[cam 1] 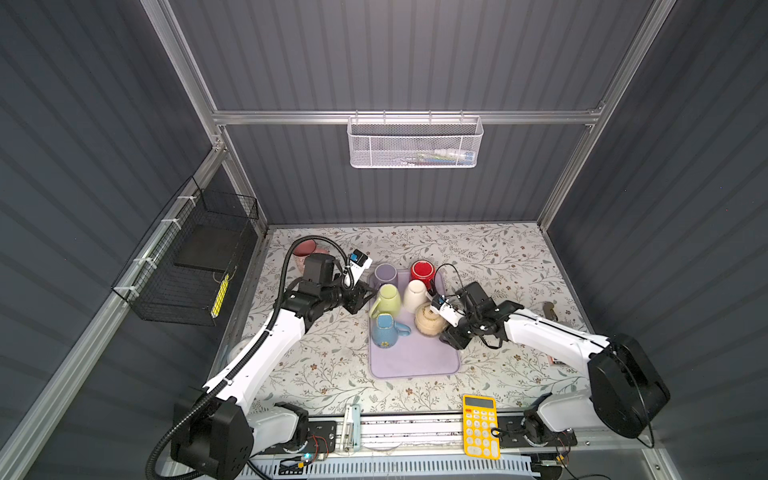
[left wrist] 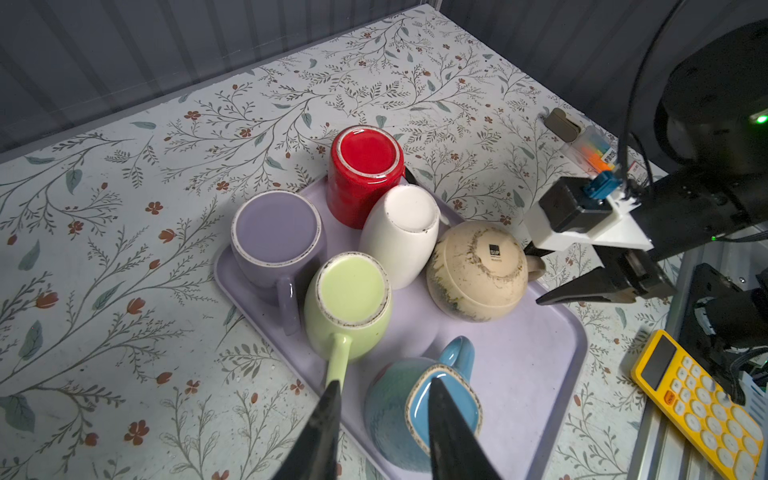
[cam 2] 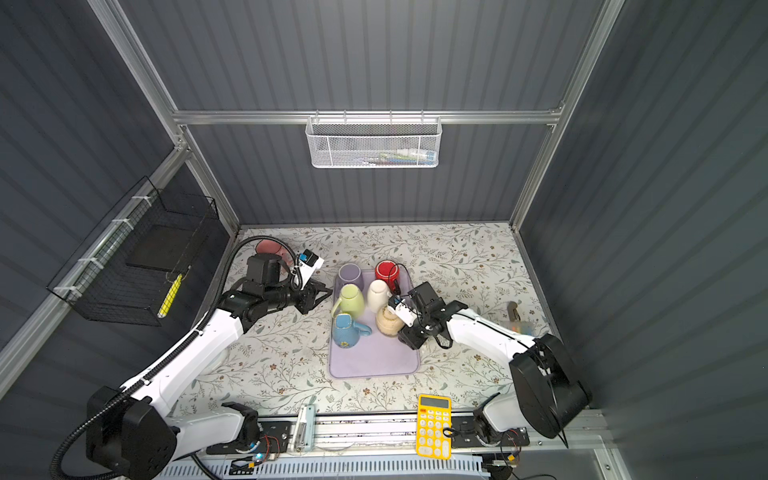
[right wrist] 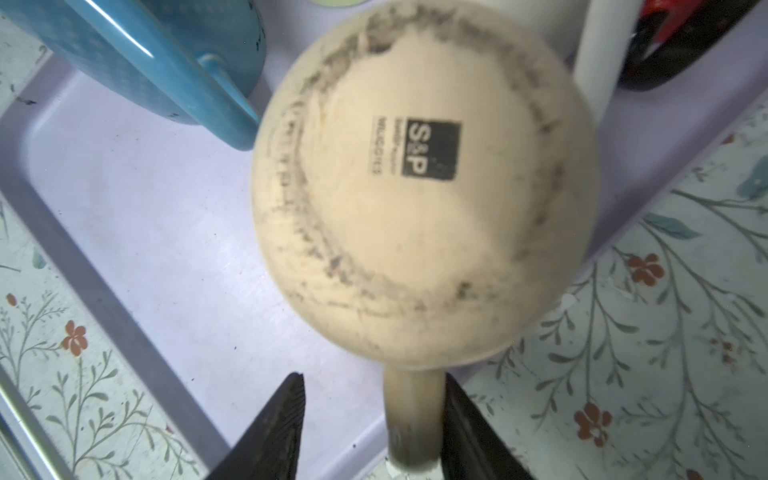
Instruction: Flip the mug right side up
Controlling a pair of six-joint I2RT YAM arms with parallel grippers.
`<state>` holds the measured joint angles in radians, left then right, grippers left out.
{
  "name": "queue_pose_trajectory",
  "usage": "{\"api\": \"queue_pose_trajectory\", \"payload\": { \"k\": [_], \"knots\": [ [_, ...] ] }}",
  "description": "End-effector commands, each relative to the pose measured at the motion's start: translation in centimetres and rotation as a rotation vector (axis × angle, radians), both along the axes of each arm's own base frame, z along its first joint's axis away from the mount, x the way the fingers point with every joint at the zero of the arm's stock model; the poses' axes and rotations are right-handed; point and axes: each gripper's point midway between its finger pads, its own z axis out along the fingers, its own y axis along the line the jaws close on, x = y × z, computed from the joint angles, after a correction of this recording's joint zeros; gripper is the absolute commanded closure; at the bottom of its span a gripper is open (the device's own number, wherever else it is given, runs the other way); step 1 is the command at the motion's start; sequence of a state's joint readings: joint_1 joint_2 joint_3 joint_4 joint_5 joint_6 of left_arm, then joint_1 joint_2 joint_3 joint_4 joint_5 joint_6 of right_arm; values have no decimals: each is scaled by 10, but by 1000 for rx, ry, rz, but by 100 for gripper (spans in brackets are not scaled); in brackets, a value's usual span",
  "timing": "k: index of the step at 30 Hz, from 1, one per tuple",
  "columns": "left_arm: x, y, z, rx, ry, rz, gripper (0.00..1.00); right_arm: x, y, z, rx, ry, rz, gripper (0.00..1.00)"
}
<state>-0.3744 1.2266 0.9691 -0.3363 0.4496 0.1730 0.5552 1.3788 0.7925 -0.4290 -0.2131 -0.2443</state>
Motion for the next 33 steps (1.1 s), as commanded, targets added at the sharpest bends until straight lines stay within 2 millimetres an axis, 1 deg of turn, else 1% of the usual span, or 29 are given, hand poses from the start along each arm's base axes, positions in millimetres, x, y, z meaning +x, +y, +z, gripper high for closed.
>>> {"api": "queue_pose_trajectory", "payload": {
  "k": [1,4,7,9,10,11,12,14,16,17,18,20,22,23,24,25,26,27,28,29,30,32,33],
  "knots": [
    [-7,-1,2,5,-9,-20,64,5,-17,31,22,-44,-49,47],
    [-7,-1,4,4,-13,-20,62,14,-32,62,71,-138,-105,47],
    [-7,0,5,6,-20,-13,58,25,-46,101,139,-282,-159,47],
    [-6,1,6,5,-25,-8,53,32,-55,124,180,-380,-193,47],
    [-6,1,5,7,-25,-4,49,45,-80,129,186,-385,-436,27],
    [-5,2,6,8,-27,0,44,48,-81,141,257,-408,-477,23],
    [-6,2,6,8,-26,-1,43,49,-81,149,325,-418,-503,22],
    [-5,2,7,8,-33,2,40,48,-76,158,444,-400,-518,21],
    [-5,4,8,9,-40,7,38,47,-75,165,506,-402,-534,20],
    [-5,4,9,10,-44,12,38,47,-75,169,530,-408,-537,22],
    [-5,4,9,10,-46,11,38,47,-74,174,554,-415,-537,29],
    [-5,4,10,8,-47,12,38,46,-73,184,605,-420,-521,37],
    [-5,4,10,7,-46,11,38,44,-68,193,651,-408,-490,48],
    [-5,4,10,7,-45,11,38,43,-66,196,665,-403,-479,61],
    [-5,4,11,6,-46,11,38,43,-64,197,668,-394,-467,90],
    [-6,4,10,7,-46,10,38,44,-65,196,663,-384,-478,100],
    [-6,4,11,5,-48,10,38,45,-67,194,649,-374,-493,100],
    [-5,4,11,6,-47,12,39,45,-66,190,630,-357,-487,97],
    [-6,4,11,6,-48,11,39,43,-64,185,612,-336,-468,89],
    [-6,4,12,6,-51,10,39,41,-62,178,580,-313,-438,67],
    [-6,4,12,6,-53,10,39,39,-60,169,537,-284,-404,57],
    [-6,4,12,6,-50,10,39,36,-63,155,440,-222,-385,46],
    [-6,5,12,8,-52,12,39,34,-64,148,400,-191,-368,42]
  ]
}}
